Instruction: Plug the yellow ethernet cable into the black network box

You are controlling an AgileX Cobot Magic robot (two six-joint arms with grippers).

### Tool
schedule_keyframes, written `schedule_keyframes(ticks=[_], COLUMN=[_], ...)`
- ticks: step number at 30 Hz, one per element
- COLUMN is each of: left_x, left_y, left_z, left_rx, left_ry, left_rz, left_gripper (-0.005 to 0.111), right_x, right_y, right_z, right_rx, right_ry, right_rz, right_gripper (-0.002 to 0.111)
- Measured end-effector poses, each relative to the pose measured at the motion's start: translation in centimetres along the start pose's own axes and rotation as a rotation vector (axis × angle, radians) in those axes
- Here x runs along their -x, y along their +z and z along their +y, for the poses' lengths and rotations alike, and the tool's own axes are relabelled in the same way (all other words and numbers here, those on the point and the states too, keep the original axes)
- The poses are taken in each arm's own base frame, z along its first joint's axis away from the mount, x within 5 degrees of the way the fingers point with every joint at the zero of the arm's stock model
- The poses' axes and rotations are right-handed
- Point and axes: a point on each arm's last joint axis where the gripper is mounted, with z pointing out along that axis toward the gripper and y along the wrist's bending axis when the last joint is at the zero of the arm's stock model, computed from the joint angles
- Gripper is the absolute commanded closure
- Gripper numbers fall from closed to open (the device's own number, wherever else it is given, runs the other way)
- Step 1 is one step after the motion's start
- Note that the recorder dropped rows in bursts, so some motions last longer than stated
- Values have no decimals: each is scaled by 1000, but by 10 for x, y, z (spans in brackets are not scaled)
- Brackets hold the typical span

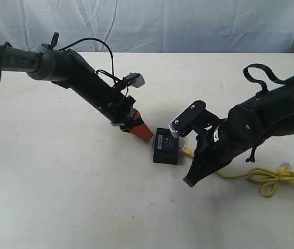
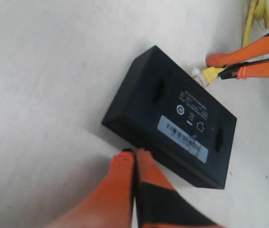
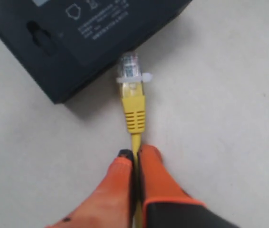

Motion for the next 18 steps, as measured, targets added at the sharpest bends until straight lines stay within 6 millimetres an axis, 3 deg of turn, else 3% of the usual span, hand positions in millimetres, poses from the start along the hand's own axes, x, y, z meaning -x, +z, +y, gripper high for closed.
schedule_keyframes(ticks=[18], left_x=[3], left_y=[6], left_z=[-3], left_rx=[13], left_ry=[19], left_rz=[4], left_gripper=[107], right_x=[1], right_y=[0], right_z=[0], right_rx=[-11], right_ry=[-105], right_rz=[-29], right_gripper=[109])
